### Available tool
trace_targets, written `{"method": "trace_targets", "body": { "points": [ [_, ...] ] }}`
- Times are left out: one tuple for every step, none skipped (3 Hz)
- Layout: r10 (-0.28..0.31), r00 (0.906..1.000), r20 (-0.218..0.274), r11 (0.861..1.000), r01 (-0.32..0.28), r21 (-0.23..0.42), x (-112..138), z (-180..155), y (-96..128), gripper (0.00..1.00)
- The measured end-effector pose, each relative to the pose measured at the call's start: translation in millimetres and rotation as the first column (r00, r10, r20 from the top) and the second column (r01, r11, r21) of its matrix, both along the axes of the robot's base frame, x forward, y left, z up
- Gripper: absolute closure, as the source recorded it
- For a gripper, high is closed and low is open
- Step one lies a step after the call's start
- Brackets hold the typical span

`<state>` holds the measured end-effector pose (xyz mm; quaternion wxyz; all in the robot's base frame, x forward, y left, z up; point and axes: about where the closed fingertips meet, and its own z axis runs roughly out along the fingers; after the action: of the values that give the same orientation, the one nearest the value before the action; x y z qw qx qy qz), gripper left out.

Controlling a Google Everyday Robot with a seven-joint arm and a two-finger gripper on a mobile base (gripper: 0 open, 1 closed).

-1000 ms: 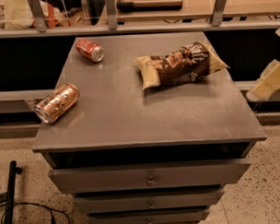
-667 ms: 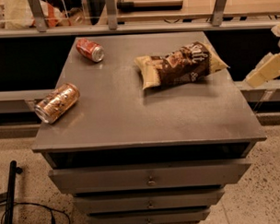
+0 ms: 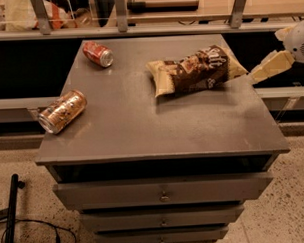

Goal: Move brown chip bag near coke can

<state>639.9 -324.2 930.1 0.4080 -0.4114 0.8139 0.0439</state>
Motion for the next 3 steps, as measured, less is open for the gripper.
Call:
{"method": "trace_targets", "body": {
  "points": [
    [0.029,0.9993,-0.026,0.998,-0.028,0.052,20.4,-15.3,9.2,0.00],
    [0.069,0.9968,-0.041,0.995,-0.066,0.069,33.4,-26.0,23.9,0.00],
    [0.092,0.9948,-0.042,0.993,-0.089,0.073,47.7,-34.4,35.1,0.00]
  ]
}}
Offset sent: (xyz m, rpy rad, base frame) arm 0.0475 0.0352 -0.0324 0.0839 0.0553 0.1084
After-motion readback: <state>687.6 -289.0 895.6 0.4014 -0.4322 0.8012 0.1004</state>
